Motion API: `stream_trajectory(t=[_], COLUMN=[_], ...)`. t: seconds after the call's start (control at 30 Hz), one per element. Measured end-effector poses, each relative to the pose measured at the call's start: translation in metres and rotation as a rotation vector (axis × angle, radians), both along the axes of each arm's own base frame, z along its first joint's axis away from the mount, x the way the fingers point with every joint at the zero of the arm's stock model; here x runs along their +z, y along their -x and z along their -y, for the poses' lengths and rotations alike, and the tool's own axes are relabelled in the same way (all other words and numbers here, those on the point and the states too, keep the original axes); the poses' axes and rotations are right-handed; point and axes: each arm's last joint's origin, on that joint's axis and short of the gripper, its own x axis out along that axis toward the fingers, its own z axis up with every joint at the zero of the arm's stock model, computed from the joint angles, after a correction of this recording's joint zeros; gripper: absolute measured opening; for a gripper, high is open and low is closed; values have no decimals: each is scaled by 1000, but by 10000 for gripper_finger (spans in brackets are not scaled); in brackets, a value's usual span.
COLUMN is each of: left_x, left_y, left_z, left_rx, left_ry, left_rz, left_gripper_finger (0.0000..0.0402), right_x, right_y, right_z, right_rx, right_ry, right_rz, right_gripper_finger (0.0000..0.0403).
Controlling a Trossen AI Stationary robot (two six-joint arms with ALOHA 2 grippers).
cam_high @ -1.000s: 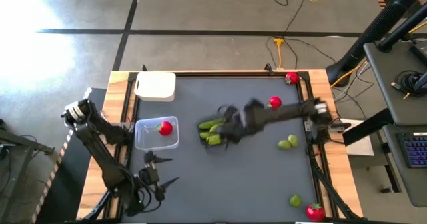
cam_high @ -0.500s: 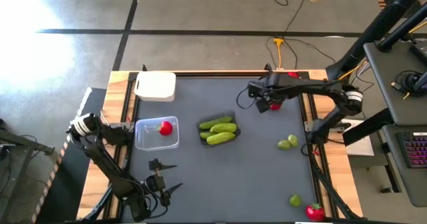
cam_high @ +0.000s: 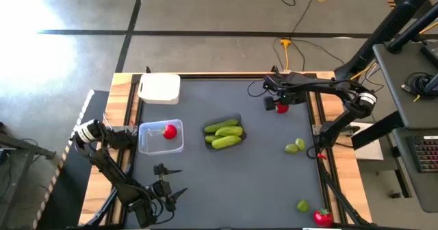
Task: Sort produce into baskets
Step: Put the tomato into the transparent bin
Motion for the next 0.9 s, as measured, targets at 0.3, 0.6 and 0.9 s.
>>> stream_trajectory(t=[0.3, 0.6, 0.9], left_x=[0, 1, 1], left_y=[0, 0, -1], left_z=[0, 0, 0], left_rx=[8, 10, 12], left_ry=[1, -1, -5], left_rz=[21, 31, 43], left_gripper_finger=[346, 346, 346], right_x=[-15, -23, 4], right_y=[5, 10, -6], right_z=[6, 2, -18], right_rx=[-41, -64, 58], right_ry=[19, 8, 42], right_rz=[55, 41, 96], right_gripper_finger=[384, 302, 261])
